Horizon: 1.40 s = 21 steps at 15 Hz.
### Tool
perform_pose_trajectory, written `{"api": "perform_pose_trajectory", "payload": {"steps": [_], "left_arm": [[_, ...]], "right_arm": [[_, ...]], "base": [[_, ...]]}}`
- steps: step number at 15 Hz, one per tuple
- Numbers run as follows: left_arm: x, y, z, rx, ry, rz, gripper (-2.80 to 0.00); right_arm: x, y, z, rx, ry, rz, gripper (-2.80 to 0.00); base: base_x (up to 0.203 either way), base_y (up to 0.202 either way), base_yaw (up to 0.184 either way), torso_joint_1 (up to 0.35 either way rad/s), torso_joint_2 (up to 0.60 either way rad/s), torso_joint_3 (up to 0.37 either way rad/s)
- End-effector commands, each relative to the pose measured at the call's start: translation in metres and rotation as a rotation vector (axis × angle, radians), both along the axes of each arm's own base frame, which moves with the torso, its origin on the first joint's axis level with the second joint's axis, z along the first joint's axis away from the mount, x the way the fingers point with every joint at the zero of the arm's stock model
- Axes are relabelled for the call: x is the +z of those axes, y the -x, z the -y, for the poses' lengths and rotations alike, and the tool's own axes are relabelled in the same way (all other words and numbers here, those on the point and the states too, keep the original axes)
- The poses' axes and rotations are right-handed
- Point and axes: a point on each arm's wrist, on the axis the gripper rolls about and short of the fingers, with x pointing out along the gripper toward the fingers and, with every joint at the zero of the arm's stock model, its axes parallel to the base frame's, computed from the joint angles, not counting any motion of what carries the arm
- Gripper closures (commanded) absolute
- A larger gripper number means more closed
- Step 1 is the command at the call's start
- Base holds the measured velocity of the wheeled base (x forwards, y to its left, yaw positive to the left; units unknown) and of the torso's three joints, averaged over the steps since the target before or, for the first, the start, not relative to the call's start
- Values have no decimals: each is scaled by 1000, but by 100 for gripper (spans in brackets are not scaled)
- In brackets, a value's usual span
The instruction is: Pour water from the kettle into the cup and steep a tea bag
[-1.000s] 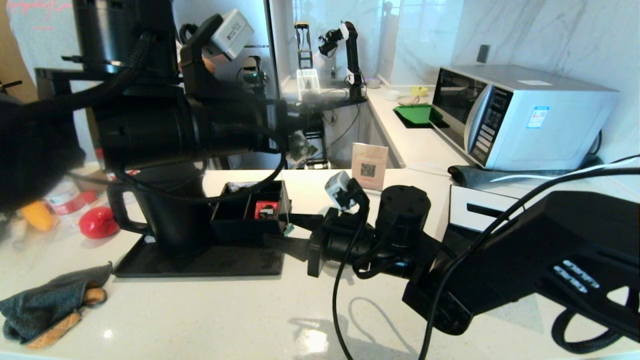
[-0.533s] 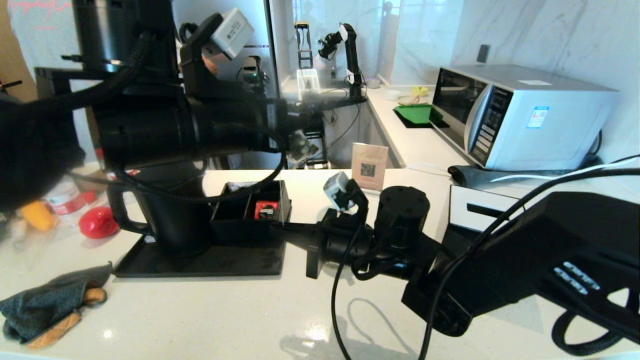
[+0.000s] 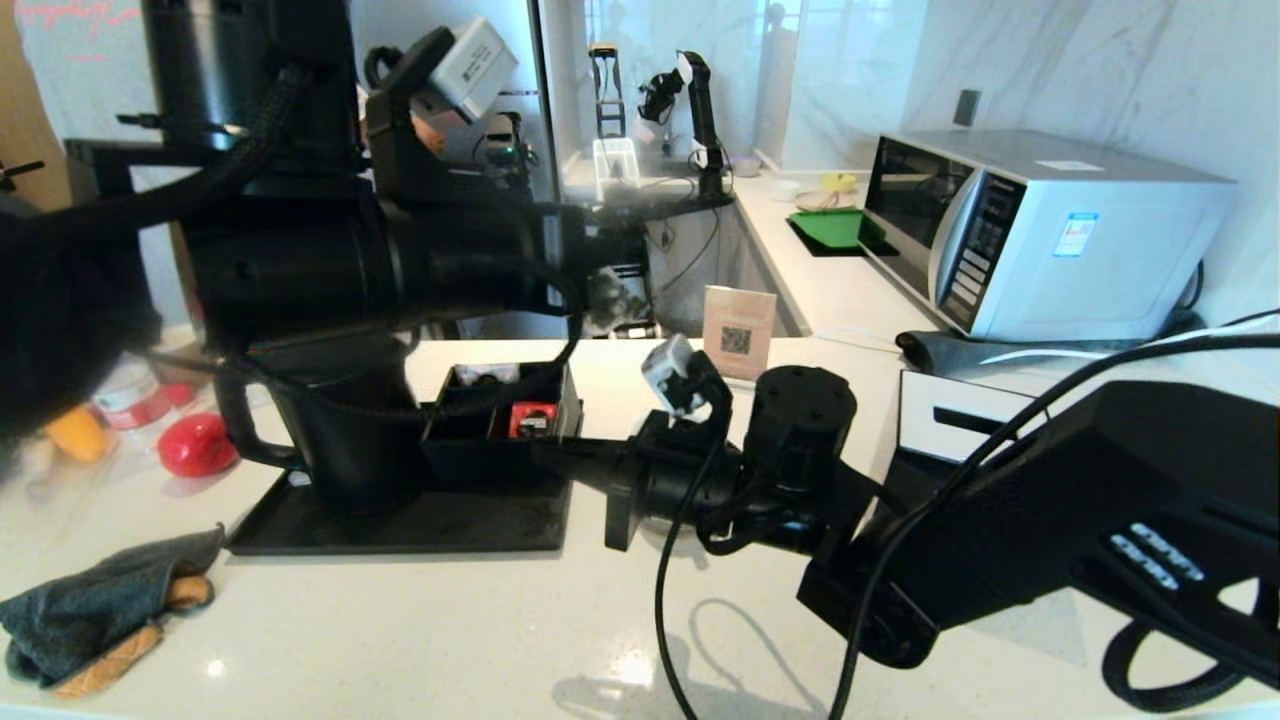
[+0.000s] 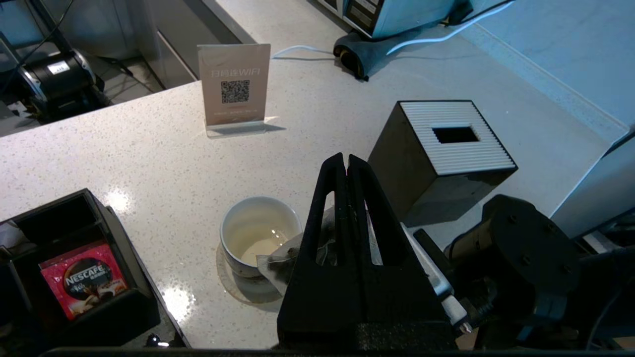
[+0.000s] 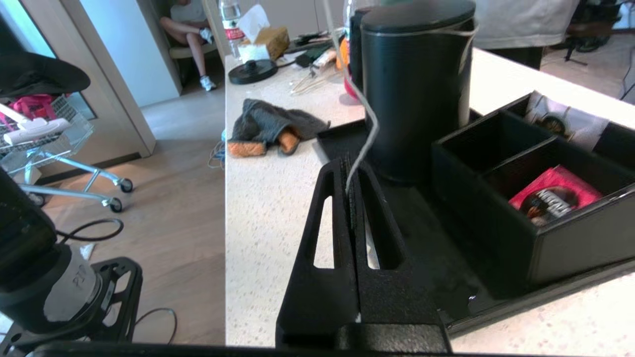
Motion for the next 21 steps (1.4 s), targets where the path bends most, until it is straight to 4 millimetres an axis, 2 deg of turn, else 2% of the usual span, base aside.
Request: {"api": "perform_pose_trajectory", "payload": {"steps": [1, 6, 12, 16, 21], "left_arm": [[1, 6, 3, -8, 4, 3, 0], [1, 15, -2, -8, 2, 3, 0], [2, 24, -7, -9, 4, 7, 0], [-6, 34, -7, -28, -11, -11, 0], [-18, 35, -9, -27, -36, -42, 0]], "right_arm": [[9, -5, 1, -7, -27, 26, 0], [26, -21, 11, -52, -50, 52, 0], [36, -36, 29, -109, -63, 69, 0], [50, -44, 33, -129, -81, 92, 0], [68, -55, 36, -150, -101, 118, 0]], "base": [[0, 0, 0, 0, 0, 0], [0, 0, 0, 0, 0, 0], [0, 0, 0, 0, 0, 0], [0, 0, 0, 0, 0, 0], [0, 0, 0, 0, 0, 0]]}}
